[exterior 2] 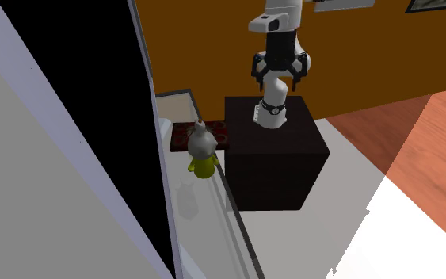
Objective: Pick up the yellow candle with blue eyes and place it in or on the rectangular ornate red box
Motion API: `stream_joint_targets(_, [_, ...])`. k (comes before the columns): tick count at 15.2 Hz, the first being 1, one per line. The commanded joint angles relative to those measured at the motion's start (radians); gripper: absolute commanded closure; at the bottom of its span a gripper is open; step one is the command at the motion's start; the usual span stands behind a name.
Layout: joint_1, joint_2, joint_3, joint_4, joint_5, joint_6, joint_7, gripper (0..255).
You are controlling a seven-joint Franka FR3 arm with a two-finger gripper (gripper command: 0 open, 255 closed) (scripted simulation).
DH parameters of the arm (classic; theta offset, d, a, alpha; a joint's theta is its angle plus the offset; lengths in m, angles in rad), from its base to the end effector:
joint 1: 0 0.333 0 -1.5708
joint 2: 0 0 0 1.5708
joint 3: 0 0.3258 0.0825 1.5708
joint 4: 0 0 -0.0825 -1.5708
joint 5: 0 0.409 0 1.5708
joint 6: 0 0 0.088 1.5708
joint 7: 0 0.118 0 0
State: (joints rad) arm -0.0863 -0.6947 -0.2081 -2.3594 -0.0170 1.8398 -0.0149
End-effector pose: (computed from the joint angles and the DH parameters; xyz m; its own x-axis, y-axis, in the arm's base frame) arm 0.3598 -0.1254 0.5727 0.9558 -0.2436 0.1645 -0.2270 -0.9673 -0.1130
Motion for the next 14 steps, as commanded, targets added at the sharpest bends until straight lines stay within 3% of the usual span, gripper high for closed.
stream_joint_targets(1, [-0.016,0.025,-0.041,-0.002,-0.015,0.022,-0.035,0])
stream_joint_targets(8, [-0.056,0.156,-0.184,0.031,-0.042,0.104,-0.152,0])
stream_joint_targets(14, [-0.073,0.303,-0.312,0.094,-0.026,0.169,-0.265,0])
